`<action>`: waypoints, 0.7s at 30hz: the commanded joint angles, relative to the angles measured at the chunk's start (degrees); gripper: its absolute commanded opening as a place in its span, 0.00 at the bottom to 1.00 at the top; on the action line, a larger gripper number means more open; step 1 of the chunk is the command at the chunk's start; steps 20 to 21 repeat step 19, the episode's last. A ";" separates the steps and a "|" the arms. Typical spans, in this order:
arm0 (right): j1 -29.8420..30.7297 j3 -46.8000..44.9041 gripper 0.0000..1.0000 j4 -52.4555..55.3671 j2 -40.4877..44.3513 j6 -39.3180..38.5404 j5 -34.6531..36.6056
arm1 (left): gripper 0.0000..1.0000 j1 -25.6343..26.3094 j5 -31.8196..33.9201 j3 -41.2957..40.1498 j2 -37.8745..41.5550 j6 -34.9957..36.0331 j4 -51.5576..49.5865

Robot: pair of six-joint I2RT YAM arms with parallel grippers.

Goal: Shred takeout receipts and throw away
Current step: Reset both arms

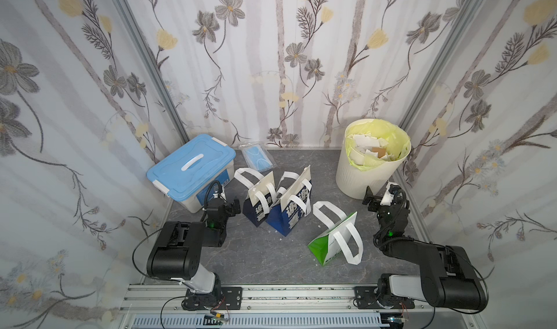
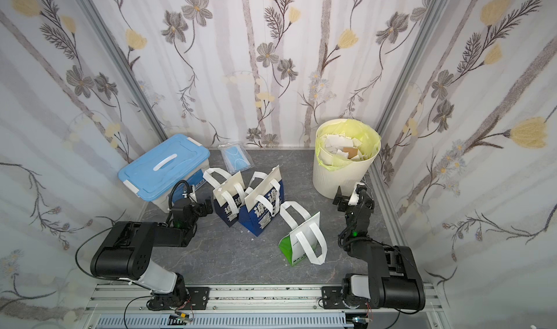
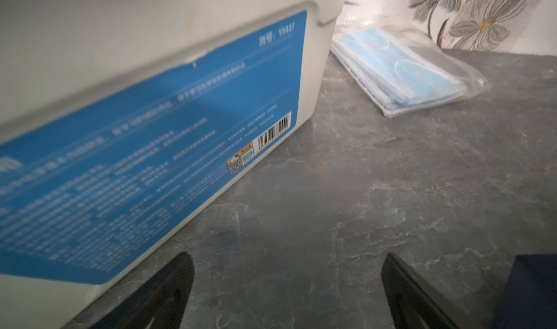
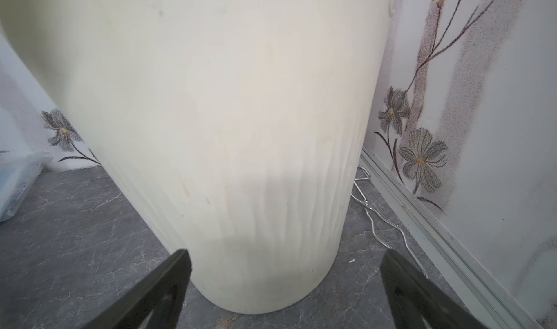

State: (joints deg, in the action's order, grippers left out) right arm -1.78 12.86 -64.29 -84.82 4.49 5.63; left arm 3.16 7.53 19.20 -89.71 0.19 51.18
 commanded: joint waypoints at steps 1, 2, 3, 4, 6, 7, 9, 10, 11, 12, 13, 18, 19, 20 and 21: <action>0.20 0.15 1.00 -3.45 0.11 0.02 -0.69 | 1.00 -0.17 4.05 -0.65 -0.40 -0.77 8.60; 0.20 0.07 1.00 -3.68 0.07 0.01 -0.70 | 1.00 -0.23 4.69 -0.57 -0.27 -1.14 8.38; 0.20 0.21 1.00 -3.54 0.13 0.00 -0.69 | 1.00 -0.26 4.95 -0.25 -0.89 -0.91 8.58; 0.20 0.12 1.00 -3.53 0.09 -0.01 -0.71 | 1.00 -0.25 5.11 0.61 -0.45 -1.24 6.66; 0.20 0.17 1.00 -3.54 0.09 -0.01 -0.61 | 1.00 -0.34 6.33 1.26 -0.80 -1.68 5.92; 0.20 0.21 1.00 -3.47 0.06 0.01 -0.62 | 1.00 -0.35 6.36 1.44 -0.47 -1.85 4.82; 0.27 0.47 1.00 -3.06 -0.19 0.00 -0.60 | 1.00 -0.34 6.52 1.49 -0.65 -1.77 5.22; 0.29 0.76 1.00 -2.75 -0.46 0.03 -0.68 | 1.00 -0.35 6.60 1.59 -0.54 -1.86 4.82; 0.29 1.33 1.00 -2.13 -0.80 0.03 -0.72 | 1.00 -0.30 6.69 1.55 -0.68 -1.86 5.04; 0.13 1.53 1.00 -1.84 -0.88 0.08 -0.94 | 1.00 -0.35 6.70 1.54 -0.64 -1.86 4.88; 0.16 1.59 1.00 -1.70 -0.96 0.16 -1.01 | 1.00 -0.35 6.70 1.54 -0.62 -1.86 4.81; 0.11 0.45 1.00 -3.04 -0.04 -0.01 -1.19 | 1.00 -0.34 6.71 1.54 -0.64 -1.84 4.88; 0.11 0.45 1.00 -3.02 0.00 0.04 -1.18 | 1.00 -0.30 6.73 1.56 -0.66 -1.86 4.82; 0.11 0.45 1.00 -3.02 0.00 0.04 -1.18 | 1.00 -0.30 6.73 1.56 -0.66 -1.86 4.82; 0.11 0.45 1.00 -3.02 0.00 0.04 -1.18 | 1.00 -0.30 6.73 1.56 -0.66 -1.86 4.82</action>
